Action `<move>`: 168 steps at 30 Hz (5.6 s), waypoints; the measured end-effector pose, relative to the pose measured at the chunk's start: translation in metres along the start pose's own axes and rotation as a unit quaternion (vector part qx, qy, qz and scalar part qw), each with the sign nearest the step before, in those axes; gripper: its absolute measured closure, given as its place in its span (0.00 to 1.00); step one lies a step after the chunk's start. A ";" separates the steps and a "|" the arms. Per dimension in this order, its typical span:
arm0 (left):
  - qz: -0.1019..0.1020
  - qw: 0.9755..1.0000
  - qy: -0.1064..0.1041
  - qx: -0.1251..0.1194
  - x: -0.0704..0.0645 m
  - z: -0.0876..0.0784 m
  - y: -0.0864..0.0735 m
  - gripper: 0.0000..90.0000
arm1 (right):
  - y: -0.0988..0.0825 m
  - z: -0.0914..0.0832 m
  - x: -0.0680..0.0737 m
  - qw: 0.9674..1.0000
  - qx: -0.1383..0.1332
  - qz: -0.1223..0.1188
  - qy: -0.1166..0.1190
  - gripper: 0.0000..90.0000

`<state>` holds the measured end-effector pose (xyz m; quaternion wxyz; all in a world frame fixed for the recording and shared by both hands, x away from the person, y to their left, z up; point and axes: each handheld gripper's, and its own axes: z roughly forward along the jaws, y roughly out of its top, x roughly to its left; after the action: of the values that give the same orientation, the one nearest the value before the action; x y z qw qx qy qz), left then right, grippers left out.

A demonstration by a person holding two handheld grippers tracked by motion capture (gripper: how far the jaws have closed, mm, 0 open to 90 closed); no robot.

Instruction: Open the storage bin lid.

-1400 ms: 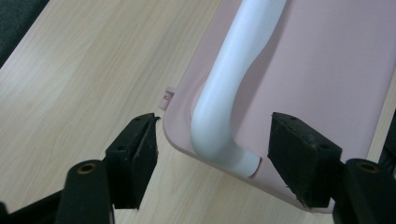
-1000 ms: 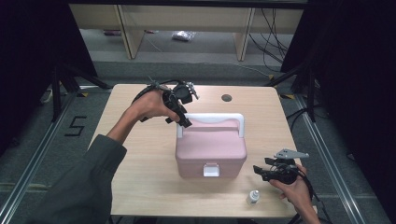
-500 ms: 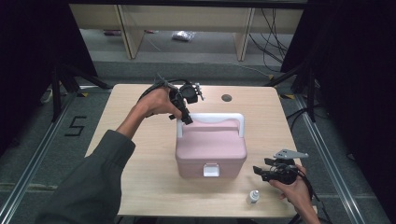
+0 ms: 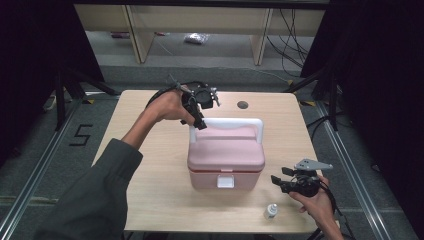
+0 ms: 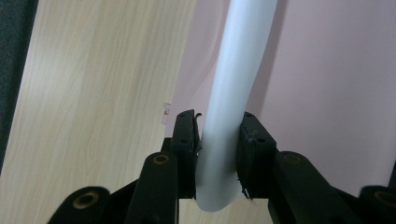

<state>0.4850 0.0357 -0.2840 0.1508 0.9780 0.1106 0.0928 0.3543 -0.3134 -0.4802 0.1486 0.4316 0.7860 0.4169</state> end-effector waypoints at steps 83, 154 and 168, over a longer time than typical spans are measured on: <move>-0.305 0.919 0.038 -0.249 -0.086 0.084 -0.129 0.31 | 0.095 -0.023 0.041 0.978 -0.154 -0.095 0.104 1.00; -0.303 0.910 0.056 -0.276 -0.121 0.093 -0.130 0.54 | 0.164 0.065 -0.014 0.991 -0.110 -0.057 0.042 1.00; -0.302 0.912 0.051 -0.273 -0.122 0.093 -0.128 0.50 | 0.160 0.039 0.001 0.993 -0.082 -0.084 0.017 0.84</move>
<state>0.3642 0.0995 -0.4296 0.4270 0.8123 0.3789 0.1190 0.4660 -0.2471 -0.3780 0.2044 0.3428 0.7852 0.4734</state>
